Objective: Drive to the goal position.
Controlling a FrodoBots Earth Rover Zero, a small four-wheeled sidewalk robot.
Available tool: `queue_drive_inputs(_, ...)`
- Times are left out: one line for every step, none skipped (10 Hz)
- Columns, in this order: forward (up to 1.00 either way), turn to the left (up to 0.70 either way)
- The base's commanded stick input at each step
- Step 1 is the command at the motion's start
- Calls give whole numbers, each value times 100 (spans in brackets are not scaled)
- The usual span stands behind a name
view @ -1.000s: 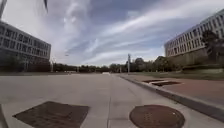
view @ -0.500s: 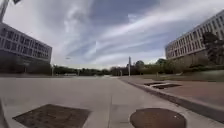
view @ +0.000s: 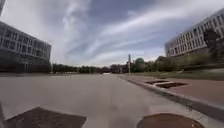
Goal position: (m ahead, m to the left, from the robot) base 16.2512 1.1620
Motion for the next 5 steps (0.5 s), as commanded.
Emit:
queue_drive_inputs(85, 0)
queue_drive_inputs(85, 0)
queue_drive_inputs(85, 0)
queue_drive_inputs(85, 0)
queue_drive_inputs(85, 0)
